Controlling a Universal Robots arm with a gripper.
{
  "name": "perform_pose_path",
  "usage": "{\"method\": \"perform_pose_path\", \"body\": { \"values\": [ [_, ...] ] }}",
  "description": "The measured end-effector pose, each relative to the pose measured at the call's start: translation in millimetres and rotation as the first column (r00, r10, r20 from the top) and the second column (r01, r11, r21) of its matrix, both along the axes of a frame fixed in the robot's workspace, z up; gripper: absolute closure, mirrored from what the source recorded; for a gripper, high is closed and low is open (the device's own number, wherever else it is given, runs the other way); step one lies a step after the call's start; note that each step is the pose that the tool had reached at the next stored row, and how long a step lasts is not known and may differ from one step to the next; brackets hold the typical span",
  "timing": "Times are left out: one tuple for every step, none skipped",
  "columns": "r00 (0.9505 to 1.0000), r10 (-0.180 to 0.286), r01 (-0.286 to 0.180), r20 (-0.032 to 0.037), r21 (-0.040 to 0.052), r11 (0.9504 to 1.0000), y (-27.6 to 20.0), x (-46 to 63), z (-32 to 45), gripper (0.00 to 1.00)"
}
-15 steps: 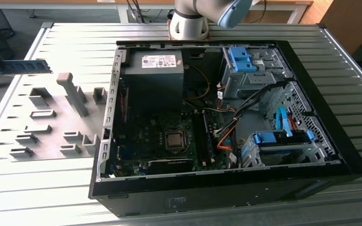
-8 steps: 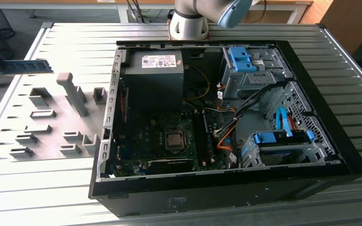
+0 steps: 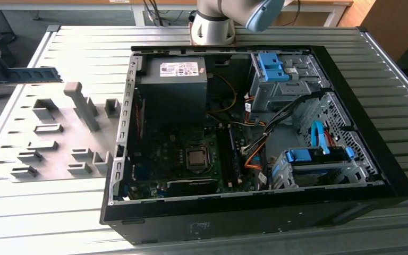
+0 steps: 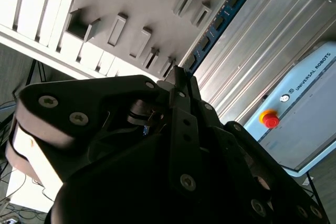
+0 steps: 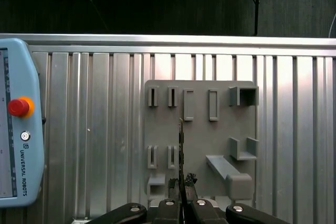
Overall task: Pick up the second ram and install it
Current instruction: 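Pick up the second ram and move it above second insertion slot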
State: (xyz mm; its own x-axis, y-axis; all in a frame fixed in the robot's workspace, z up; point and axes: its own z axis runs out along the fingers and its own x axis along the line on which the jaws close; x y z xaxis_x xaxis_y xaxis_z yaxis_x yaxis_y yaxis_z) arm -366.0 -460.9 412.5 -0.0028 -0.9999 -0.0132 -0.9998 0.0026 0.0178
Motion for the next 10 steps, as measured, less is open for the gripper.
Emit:
{"method": "perform_pose_path", "body": {
  "values": [
    [1.0000,0.000,0.000,0.0000,0.0000,1.0000,0.0,0.3,0.0,0.86],
    [1.0000,0.000,0.000,-0.0001,-0.0001,1.0000,0.0,0.7,0.1,0.86],
    [1.0000,0.000,0.000,0.0000,0.0000,1.0000,0.0,1.1,0.0,0.86],
    [1.0000,0.000,0.000,0.0000,0.0000,1.0000,0.0,1.5,0.0,0.86],
    [1.0000,0.000,0.000,-0.0001,-0.0001,1.0000,0.0,1.9,0.1,0.86],
    [1.0000,0.000,0.000,-0.0001,-0.0001,1.0000,0.0,2.2,0.1,0.86],
    [1.0000,0.000,0.000,-0.0001,-0.0001,1.0000,0.0,2.4,0.0,0.86],
    [1.0000,0.000,0.000,0.0000,0.0000,1.0000,0.0,2.7,0.0,0.86],
    [1.0000,0.000,0.000,-0.0001,-0.0001,1.0000,0.0,3.0,0.1,0.86],
    [1.0000,0.000,0.000,-0.0001,-0.0001,1.0000,0.0,3.4,0.1,0.86]
  ]
}}
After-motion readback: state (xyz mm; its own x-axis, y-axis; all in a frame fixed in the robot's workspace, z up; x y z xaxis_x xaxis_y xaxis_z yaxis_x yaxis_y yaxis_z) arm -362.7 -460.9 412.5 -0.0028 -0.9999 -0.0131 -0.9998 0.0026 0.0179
